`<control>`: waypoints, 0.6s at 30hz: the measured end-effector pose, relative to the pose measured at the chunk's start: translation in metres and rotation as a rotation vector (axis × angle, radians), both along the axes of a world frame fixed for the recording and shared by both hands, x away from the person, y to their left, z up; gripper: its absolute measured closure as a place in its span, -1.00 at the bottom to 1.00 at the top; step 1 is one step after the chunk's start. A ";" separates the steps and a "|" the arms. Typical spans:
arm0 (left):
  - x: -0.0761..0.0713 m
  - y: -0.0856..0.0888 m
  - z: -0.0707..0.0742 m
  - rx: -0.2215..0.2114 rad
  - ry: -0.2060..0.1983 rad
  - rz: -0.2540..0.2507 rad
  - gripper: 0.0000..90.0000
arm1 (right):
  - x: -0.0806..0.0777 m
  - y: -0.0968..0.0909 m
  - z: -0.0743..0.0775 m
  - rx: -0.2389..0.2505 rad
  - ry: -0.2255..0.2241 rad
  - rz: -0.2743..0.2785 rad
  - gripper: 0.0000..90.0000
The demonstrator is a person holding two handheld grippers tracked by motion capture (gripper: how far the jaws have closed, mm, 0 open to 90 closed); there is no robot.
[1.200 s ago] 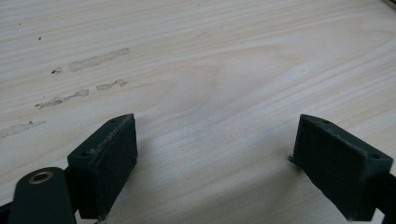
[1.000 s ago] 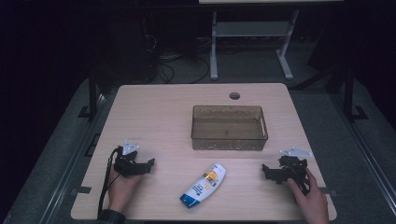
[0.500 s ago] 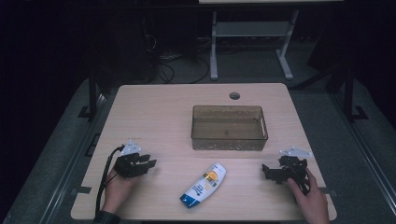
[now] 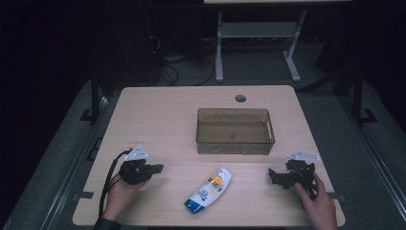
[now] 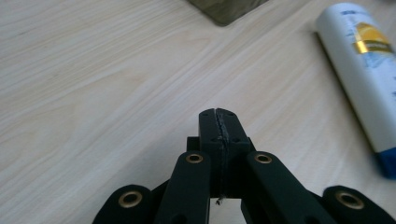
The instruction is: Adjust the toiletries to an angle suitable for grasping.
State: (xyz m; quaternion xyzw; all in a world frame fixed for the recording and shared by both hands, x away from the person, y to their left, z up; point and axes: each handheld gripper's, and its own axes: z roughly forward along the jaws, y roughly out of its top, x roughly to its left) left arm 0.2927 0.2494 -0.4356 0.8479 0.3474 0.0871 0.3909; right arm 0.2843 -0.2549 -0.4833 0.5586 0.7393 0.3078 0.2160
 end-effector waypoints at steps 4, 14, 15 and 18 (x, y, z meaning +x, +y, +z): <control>-0.004 -0.007 0.005 -0.005 0.004 -0.037 0.99 | 0.000 0.000 0.000 0.000 0.000 0.000 -1.00; -0.013 -0.030 0.012 -0.015 0.005 -0.119 0.99 | 0.000 0.000 0.000 0.000 0.000 0.000 -1.00; -0.014 -0.032 0.011 -0.021 0.008 -0.122 0.99 | 0.000 0.000 0.000 0.001 0.000 0.000 -1.00; -0.017 -0.039 0.012 -0.017 0.011 -0.149 0.99 | 0.000 0.000 0.000 0.001 0.000 -0.001 -1.00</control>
